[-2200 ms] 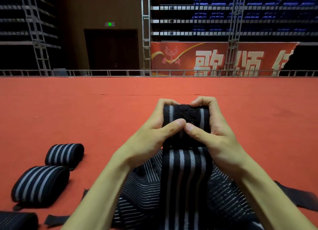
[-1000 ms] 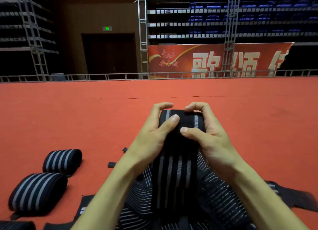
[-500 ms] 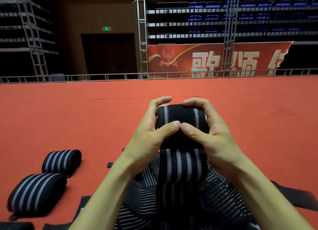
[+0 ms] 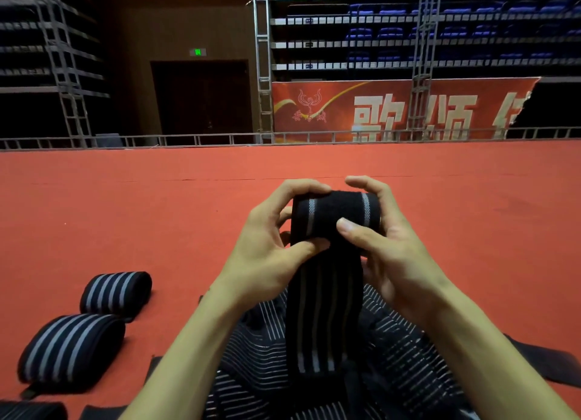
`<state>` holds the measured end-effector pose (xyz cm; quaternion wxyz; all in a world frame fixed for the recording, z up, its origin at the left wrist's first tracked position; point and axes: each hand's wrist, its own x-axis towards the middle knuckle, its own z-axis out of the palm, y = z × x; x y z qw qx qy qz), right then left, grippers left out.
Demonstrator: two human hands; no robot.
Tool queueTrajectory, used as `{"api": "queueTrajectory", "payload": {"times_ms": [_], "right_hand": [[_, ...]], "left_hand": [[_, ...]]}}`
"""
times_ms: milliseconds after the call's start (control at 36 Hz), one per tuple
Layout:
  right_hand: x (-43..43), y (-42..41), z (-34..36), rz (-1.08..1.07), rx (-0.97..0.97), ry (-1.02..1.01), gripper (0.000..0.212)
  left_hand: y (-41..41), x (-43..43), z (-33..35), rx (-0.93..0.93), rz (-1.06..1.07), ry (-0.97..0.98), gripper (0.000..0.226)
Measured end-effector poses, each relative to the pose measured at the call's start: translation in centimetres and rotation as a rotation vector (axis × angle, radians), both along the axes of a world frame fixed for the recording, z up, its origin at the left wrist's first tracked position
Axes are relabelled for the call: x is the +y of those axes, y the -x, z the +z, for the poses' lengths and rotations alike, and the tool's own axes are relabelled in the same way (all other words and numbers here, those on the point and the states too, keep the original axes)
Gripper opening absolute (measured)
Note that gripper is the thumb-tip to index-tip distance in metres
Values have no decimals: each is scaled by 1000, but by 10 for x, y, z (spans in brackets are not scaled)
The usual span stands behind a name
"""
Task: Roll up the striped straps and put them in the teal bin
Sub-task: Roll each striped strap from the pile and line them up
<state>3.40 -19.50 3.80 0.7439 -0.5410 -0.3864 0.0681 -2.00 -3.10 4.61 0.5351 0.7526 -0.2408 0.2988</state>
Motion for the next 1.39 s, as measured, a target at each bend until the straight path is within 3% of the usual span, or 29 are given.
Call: {"api": "queueTrajectory", "payload": {"times_ms": [139, 222, 306, 500, 611, 750, 889, 1028, 1250, 1389], "right_hand": [[-2, 8, 5, 89, 98, 6, 45], [-1, 6, 5, 4, 59, -10, 40], [-1, 0, 2, -63, 10, -37, 24], [-2, -3, 0, -91, -47, -59, 30], [0, -4, -2, -129, -58, -64, 32], [-1, -6, -2, -76, -25, -36, 45], [-2, -2, 0, -67, 21, -22, 36], [-4, -3, 0, -88, 8, 7, 39], [-8, -12, -4, -161, -168, 20, 45], [-11, -15, -5, -167, -206, -13, 49]], "left_hand": [[-3, -1, -3, -59, 9, -10, 58], [-4, -3, -6, -44, 5, -11, 59], [-3, -6, -7, 26, -30, -2, 55], [-1, -11, -9, 313, -126, 140, 40], [-5, -14, -10, 351, -118, 169, 35], [-4, -9, -7, 275, -127, 278, 39], [-3, -8, -8, 174, -70, 243, 48], [-4, -9, -10, 162, -65, 285, 50], [-4, -7, -12, 313, -109, 280, 75], [-2, -5, -10, 407, -68, 244, 73]]}}
